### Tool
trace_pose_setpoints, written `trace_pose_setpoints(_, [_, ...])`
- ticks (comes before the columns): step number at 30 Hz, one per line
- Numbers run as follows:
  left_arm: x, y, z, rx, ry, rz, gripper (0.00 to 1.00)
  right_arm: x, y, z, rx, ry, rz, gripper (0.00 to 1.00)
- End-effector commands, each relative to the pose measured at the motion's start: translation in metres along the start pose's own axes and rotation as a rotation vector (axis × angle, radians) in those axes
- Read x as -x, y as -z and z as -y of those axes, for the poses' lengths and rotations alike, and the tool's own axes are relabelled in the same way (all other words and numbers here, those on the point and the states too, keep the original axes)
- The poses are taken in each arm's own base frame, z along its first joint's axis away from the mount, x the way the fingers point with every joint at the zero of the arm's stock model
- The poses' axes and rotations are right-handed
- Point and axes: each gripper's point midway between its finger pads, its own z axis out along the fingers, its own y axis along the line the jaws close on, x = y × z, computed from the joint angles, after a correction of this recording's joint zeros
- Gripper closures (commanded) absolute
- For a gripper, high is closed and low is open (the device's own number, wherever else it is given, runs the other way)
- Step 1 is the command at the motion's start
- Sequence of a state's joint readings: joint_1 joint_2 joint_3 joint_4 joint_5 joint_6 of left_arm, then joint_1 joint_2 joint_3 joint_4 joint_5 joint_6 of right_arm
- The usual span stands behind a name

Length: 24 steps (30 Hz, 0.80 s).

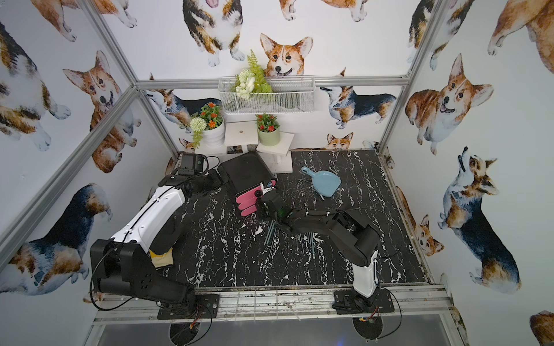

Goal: Please place the pencils in the drawer according to their color
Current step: Open the drawer in the storage box.

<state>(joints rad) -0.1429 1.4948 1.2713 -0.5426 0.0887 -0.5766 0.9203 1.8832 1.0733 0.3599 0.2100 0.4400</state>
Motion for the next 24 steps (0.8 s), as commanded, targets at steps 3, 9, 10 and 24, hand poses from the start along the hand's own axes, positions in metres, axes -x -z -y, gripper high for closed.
trace_pose_setpoints(3, [0.001,0.003,0.001,0.000,-0.006,0.002,0.00,0.014,-0.004,0.001,-0.020,-0.013,0.053,0.47])
trace_pose_setpoints(9, [0.002,0.005,0.001,-0.002,-0.006,0.007,0.00,0.012,-0.006,0.002,-0.027,-0.019,0.048,0.57])
trace_pose_setpoints(10, [0.002,0.005,0.001,-0.002,-0.005,0.008,0.00,0.012,-0.006,0.001,-0.023,-0.018,0.049,0.58])
trace_pose_setpoints(24, [0.002,0.007,0.002,-0.003,-0.007,0.010,0.00,0.009,0.004,-0.002,-0.015,-0.009,0.060,0.74])
